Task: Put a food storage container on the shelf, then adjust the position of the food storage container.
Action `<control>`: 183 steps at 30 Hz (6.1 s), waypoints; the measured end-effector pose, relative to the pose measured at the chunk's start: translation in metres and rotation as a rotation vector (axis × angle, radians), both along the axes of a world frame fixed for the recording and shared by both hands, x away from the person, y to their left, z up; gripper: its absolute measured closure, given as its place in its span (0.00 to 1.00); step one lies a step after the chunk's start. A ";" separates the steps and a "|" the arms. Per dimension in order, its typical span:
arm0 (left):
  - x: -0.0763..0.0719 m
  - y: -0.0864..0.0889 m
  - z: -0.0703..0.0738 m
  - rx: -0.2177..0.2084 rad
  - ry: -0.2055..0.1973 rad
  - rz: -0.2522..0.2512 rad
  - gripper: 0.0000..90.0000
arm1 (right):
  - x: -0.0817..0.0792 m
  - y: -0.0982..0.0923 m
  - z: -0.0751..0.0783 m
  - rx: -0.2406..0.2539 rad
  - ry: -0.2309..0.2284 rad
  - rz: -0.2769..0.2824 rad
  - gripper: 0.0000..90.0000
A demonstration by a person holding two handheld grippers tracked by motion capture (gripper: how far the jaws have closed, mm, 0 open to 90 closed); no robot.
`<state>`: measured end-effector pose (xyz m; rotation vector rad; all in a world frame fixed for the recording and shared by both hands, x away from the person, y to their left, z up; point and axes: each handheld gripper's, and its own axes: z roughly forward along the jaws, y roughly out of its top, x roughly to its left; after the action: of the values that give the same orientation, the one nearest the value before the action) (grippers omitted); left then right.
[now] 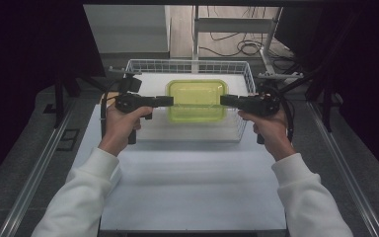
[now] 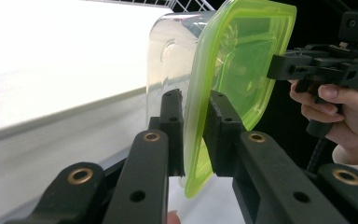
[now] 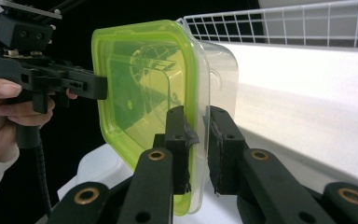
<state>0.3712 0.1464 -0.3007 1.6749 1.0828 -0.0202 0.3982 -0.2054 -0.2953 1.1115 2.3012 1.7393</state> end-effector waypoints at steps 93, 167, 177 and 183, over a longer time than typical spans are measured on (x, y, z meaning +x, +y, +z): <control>0.064 0.011 -0.012 -0.049 -0.006 0.108 0.23 | 0.066 0.010 0.007 -0.010 0.108 -0.218 0.29; -0.135 0.068 -0.122 0.301 0.067 0.108 0.32 | -0.094 -0.034 -0.153 -0.255 0.161 0.014 0.33; -0.148 0.139 -0.121 0.310 0.101 0.273 0.41 | -0.093 -0.034 -0.153 -0.257 0.161 0.007 0.33; -0.148 0.167 -0.129 0.320 0.133 0.344 0.47 | -0.093 -0.034 -0.154 -0.275 0.166 0.002 0.33</control>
<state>0.2234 0.3131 -0.4293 1.7623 1.5274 0.2797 0.3054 -0.2389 -0.4497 1.2377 2.5379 1.3209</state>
